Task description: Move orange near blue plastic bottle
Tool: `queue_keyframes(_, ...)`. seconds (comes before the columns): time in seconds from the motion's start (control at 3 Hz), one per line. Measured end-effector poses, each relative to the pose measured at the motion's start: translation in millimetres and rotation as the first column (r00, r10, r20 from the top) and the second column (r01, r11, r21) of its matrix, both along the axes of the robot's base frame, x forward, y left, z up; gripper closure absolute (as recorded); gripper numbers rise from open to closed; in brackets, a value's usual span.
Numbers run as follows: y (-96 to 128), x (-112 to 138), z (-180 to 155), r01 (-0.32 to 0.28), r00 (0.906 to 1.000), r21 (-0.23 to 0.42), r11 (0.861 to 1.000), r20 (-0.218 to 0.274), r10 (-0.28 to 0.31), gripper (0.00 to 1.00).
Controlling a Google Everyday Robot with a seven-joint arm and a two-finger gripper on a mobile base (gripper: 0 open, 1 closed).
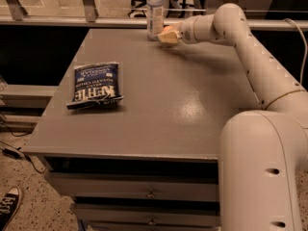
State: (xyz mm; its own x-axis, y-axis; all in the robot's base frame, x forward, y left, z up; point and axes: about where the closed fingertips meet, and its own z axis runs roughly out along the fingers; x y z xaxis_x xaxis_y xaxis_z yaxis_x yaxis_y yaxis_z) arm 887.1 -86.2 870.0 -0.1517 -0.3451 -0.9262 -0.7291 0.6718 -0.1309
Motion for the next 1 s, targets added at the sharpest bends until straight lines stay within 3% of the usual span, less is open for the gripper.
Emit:
queue_keyframes(0.33, 5, -3, -3, -0.014, 0.9998, 0.005, 1.000, -0.016, 0.014, 0.00)
queue_keyframes(0.67, -4, -8, -2, -0.006, 0.9998, 0.001, 1.000, -0.020, 0.006, 0.00)
queue_keyframes(1.0, -28, -19, 4, 0.009, 0.9997, 0.005, 1.000, -0.021, -0.009, 0.00)
